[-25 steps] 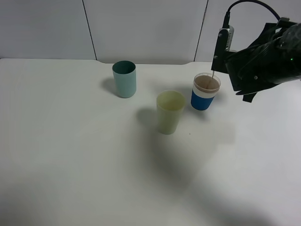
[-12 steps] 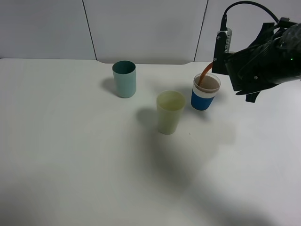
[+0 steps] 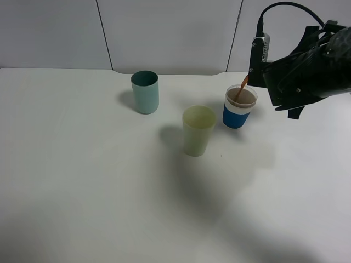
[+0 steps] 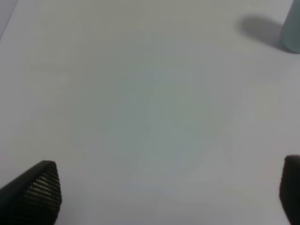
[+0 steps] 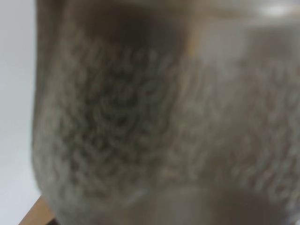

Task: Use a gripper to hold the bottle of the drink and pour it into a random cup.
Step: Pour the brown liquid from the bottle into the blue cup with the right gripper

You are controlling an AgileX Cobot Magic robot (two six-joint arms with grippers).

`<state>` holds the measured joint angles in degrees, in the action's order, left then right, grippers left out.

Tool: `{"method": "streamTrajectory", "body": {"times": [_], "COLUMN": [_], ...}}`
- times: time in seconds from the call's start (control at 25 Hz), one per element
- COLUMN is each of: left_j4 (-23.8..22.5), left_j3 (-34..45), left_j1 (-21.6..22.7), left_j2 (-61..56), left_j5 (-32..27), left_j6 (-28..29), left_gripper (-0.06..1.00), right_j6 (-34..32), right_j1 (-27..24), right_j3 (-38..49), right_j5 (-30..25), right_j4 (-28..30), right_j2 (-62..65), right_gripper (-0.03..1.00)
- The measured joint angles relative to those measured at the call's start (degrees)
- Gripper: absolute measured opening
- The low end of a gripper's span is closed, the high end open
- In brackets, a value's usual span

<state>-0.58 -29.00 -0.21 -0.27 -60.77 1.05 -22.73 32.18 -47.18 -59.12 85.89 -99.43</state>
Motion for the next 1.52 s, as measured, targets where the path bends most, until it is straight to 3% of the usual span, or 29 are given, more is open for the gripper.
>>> {"method": "streamTrajectory", "body": {"times": [1.52], "left_j4": [0.0], "left_j3": [0.0], "left_j1": [0.0], "left_j2": [0.0], "left_j5": [0.0], "left_j6": [0.0], "left_gripper": [0.93], "right_j6": [3.5], "right_j1": [0.0], "right_j3": [0.0], "right_j5": [-4.17], "right_j4": [-0.65], "right_j2": [0.0], "right_gripper": [0.36]}}
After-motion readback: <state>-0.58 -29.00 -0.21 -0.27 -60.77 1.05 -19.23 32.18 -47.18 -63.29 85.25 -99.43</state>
